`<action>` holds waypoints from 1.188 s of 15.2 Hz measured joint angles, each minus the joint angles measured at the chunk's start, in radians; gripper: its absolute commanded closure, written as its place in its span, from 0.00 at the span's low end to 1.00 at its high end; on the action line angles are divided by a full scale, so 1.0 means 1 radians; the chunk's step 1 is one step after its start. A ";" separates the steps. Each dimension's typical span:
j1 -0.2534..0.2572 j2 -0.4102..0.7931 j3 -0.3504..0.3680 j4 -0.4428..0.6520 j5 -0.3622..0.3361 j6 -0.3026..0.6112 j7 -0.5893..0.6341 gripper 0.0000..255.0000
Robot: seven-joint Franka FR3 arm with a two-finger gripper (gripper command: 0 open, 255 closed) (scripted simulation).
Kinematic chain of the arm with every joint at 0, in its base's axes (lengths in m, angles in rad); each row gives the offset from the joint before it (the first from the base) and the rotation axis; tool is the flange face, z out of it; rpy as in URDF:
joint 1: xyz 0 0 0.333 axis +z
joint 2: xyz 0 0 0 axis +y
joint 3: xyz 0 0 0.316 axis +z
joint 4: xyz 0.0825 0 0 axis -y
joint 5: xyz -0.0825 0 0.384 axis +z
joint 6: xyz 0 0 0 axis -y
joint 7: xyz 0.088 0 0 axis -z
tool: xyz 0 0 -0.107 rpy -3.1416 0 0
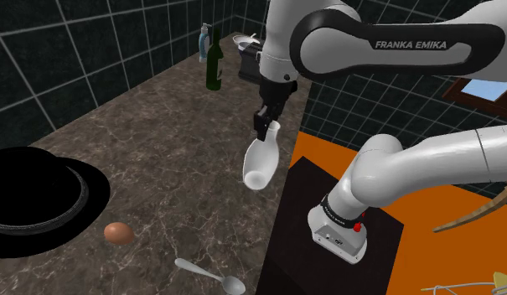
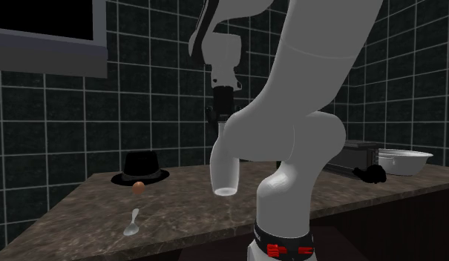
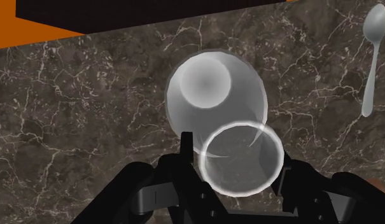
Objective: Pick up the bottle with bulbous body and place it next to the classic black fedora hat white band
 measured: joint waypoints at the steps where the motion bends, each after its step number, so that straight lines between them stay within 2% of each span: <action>1: 0.001 -0.001 0.000 0.012 0.000 -0.013 0.003 1.00; 18: -0.012 0.020 -0.028 0.253 -0.027 -0.233 0.010 1.00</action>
